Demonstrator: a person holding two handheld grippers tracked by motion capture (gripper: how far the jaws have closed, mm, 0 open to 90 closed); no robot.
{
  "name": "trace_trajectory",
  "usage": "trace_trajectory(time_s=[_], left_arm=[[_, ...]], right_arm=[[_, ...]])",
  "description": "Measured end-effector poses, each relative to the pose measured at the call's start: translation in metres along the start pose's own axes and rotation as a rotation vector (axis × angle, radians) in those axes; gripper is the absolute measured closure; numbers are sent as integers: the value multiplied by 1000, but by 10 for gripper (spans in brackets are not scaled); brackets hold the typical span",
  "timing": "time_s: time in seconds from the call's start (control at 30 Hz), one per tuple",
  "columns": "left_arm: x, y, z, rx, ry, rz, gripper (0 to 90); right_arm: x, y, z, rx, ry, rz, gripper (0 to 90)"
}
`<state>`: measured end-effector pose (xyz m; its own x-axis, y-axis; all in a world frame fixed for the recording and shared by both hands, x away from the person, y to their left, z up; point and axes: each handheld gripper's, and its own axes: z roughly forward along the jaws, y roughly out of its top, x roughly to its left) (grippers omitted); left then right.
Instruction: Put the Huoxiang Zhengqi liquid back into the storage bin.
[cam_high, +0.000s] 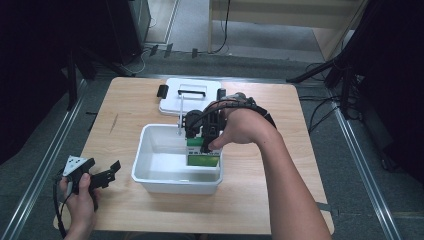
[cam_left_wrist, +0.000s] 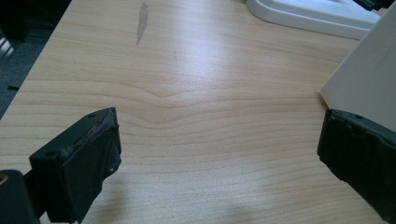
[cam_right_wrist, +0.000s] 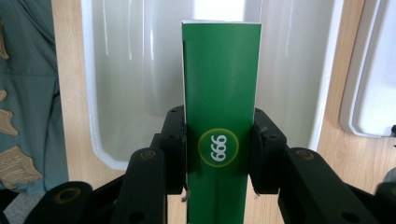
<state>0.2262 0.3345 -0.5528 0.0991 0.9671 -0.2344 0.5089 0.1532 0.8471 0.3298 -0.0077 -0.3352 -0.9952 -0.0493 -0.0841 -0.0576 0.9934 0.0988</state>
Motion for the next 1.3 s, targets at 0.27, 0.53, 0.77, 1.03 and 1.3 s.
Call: trace_trajectory(time_s=[0.27,0.53,0.77,1.03,1.3], left_arm=[[0,0,0,0,-1,-2,3],[0,0,0,1,-2,-1,3],[0,0,0,-1,-2,-3,4],[0,0,0,-1,-2,-3,4],[0,0,0,0,-1,0,4]], right_arm=[[-1,0,18,3,15,3,645],[-3,1,36,16,30,8,645],[-6,1,49,16,44,9,644],[-7,2,54,10,50,15,637],[-4,1,50,-6,75,103,438]])
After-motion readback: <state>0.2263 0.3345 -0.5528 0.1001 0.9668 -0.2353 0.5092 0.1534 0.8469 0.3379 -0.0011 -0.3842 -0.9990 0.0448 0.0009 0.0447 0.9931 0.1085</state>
